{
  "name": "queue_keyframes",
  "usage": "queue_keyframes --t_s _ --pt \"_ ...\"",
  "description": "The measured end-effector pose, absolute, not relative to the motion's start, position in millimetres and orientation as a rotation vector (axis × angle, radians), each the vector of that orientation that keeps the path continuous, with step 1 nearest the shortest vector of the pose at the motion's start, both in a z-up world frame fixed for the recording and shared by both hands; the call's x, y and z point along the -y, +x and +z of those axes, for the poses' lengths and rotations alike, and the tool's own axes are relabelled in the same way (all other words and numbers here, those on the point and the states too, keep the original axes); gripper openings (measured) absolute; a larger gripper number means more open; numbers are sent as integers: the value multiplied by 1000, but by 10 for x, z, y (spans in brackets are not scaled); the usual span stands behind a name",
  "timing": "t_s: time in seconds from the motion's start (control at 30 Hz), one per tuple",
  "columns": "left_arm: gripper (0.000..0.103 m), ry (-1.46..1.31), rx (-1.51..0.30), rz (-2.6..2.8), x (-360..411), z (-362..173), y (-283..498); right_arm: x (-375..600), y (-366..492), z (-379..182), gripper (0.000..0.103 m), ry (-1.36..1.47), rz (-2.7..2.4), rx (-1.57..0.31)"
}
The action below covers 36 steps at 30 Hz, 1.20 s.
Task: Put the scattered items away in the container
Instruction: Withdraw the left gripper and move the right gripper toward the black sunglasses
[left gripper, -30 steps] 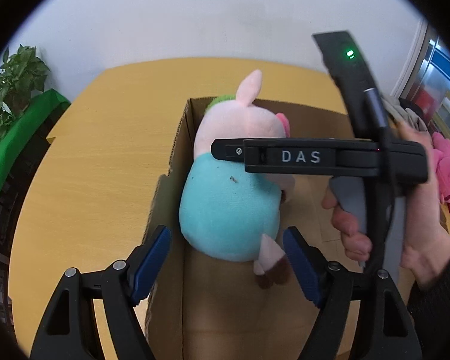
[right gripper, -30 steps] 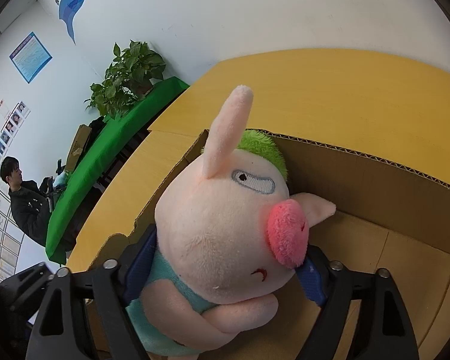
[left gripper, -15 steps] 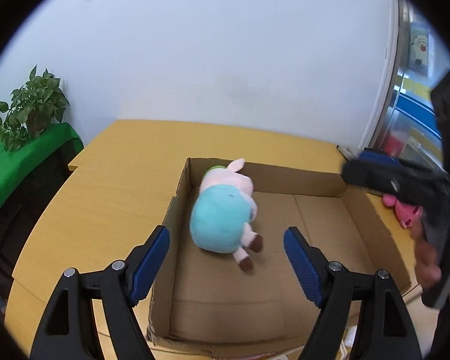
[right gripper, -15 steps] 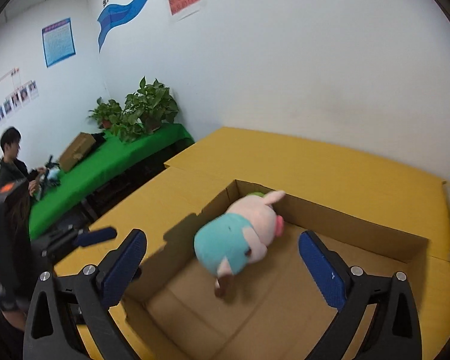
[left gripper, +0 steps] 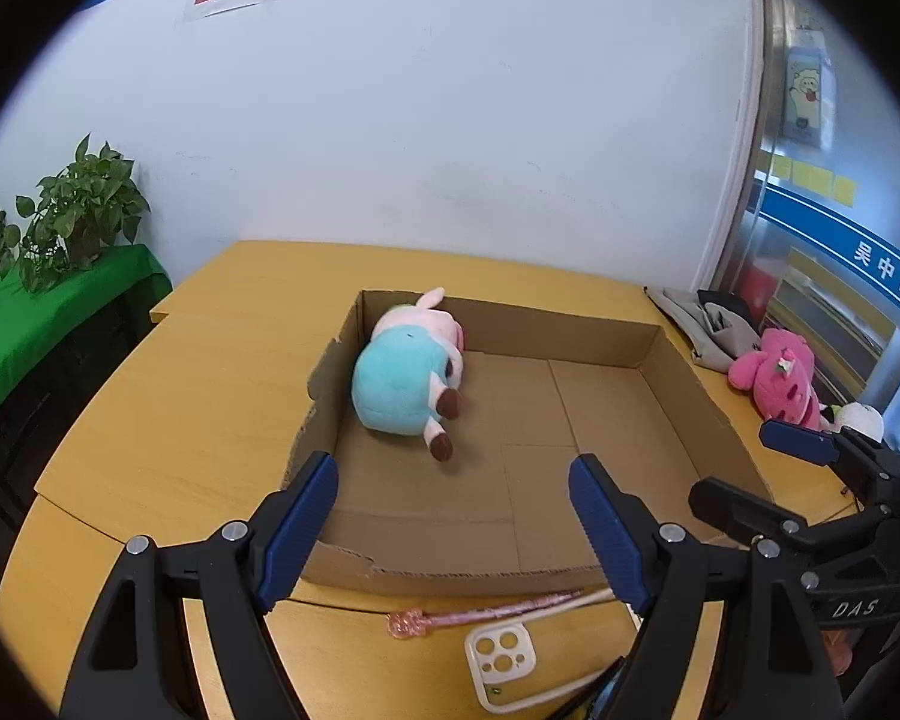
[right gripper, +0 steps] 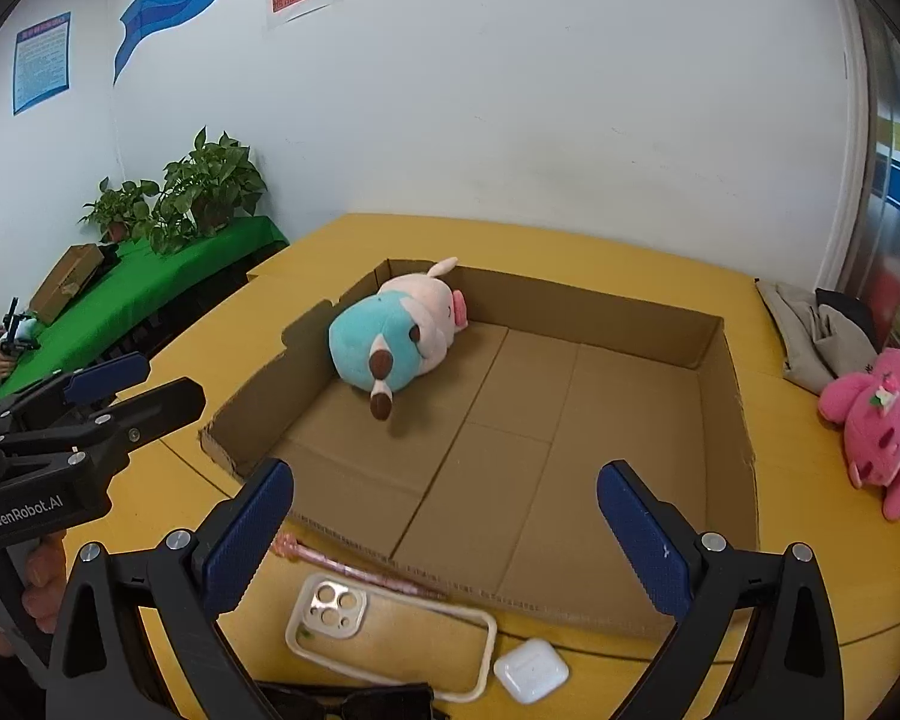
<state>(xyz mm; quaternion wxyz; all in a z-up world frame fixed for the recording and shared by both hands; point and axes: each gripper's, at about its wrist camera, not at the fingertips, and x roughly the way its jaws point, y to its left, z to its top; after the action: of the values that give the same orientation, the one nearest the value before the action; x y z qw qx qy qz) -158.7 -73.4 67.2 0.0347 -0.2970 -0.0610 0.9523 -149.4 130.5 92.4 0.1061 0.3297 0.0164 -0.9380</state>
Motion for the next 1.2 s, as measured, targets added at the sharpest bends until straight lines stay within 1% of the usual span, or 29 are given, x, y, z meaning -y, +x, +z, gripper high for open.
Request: queue_keyframes --t_s 0.13,0.27,0.5,1.2 --pt "79 -902 165 2899 611 628 -1593 -1347 -1360 865 103 989 -2779 -41" --pt "79 -899 136 2877 464 611 -1564 -1453 -1250 822 103 1005 -2792 12" --pt "79 -889 105 2843 342 614 -1508 -1549 -1093 829 103 999 -2825 22" --pt "79 -925 126 2854 342 513 -1171 -1471 -894 714 103 985 -2802 2"
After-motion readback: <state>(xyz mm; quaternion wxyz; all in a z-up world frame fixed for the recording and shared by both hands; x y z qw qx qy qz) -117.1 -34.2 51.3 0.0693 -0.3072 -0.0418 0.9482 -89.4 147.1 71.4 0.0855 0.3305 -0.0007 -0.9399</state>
